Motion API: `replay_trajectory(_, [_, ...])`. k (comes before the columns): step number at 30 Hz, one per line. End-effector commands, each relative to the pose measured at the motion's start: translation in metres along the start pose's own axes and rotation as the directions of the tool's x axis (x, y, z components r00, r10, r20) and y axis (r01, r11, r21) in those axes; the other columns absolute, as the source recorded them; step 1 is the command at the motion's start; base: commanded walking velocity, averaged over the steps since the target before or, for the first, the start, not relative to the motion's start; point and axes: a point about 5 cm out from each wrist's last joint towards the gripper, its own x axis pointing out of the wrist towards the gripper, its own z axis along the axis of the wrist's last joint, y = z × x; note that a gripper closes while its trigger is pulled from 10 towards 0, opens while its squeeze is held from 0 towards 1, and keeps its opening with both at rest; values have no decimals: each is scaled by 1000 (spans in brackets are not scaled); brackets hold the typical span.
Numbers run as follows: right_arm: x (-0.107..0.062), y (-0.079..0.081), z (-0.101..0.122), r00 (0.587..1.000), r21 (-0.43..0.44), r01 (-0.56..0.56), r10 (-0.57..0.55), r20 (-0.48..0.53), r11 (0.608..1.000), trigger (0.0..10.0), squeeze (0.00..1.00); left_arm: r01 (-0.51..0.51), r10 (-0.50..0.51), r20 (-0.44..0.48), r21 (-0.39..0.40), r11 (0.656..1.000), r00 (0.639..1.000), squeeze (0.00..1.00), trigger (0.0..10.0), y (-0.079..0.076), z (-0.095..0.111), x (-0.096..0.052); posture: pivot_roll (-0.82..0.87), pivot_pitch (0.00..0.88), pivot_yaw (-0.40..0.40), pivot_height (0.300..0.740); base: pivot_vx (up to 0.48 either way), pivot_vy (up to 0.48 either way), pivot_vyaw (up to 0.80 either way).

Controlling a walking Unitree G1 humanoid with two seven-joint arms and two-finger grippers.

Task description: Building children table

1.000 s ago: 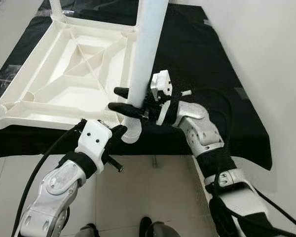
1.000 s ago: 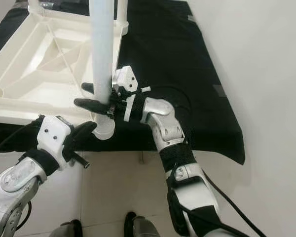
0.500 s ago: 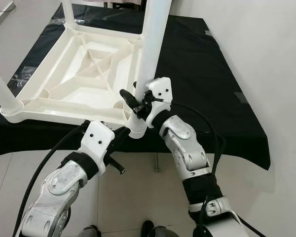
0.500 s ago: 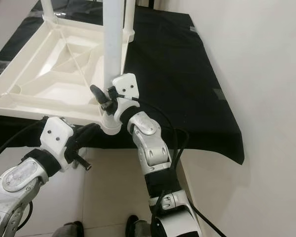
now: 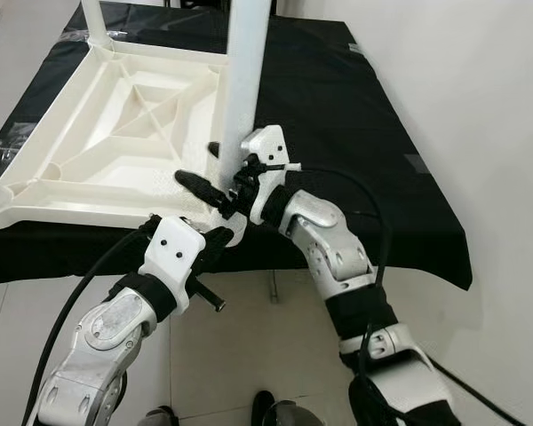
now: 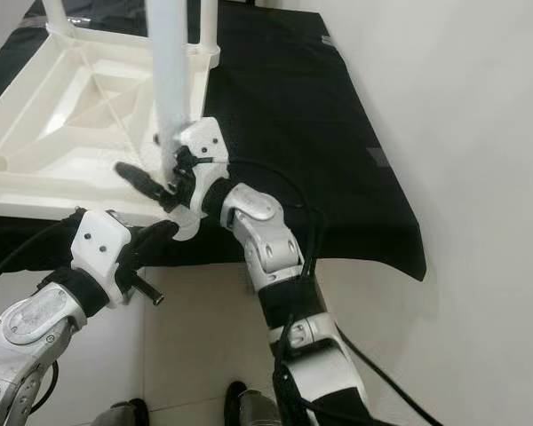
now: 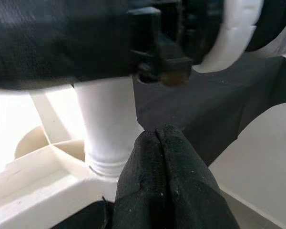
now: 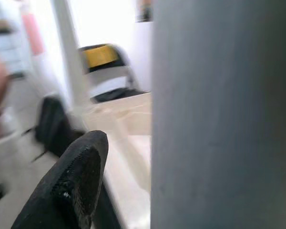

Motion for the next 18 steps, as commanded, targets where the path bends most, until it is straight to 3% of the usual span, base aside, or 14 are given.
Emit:
replay_trajectory(1, [3,6,-1,993,-33,-119,119,-7,992,10000,0,13,-13,-7,-4,1000,1000,0,10000,-3,-2,0,116,253,-167,740,0,0,0])
replay_trajectory(2, [2,3,-4,985,-43,-171,169,-41,984,10000,0,12,-12,-6,-2,1000,1000,0,10000,-3,-1,0,118,253,-166,740,0,0,0])
replay_trajectory(10, [7,-6,-7,972,-49,-226,222,-83,973,10000,0,12,-12,-14,2,1000,1000,0,10000,-3,-2,-3,129,260,-165,740,0,0,0])
replay_trajectory(11, [9,-7,-7,970,-45,-232,228,-82,972,8824,0,13,-13,-16,2,1000,1000,0,10000,-3,-2,-3,131,263,-166,740,0,0,0])
replay_trajectory(12, [11,-8,-7,969,-39,-236,232,-81,971,5922,0,13,-13,-19,2,1000,1000,0,10000,-3,-2,-4,130,268,-166,740,0,0,0])
replay_trajectory(14, [13,-8,-7,968,-34,-242,238,-79,970,5529,0,12,-12,-23,1,1000,1000,0,10000,-3,-3,-5,130,269,-165,740,0,0,0])
replay_trajectory(15, [14,-8,-8,967,-27,-245,243,-79,969,3529,0,11,-11,-25,1,1000,1000,0,10000,-3,-3,-6,129,273,-166,740,0,0,0])
replay_trajectory(16, [15,-8,-8,966,-22,-250,247,-77,968,588,0,11,-11,-28,1,1000,1000,0,10000,-3,-3,-6,129,274,-166,740,0,0,0])
replay_trajectory(18, [15,-7,-10,959,-10,-276,275,-73,961,0,0,16,-16,-30,-2,1000,999,0,10000,-4,-3,-7,130,279,-166,740,0,0,0])
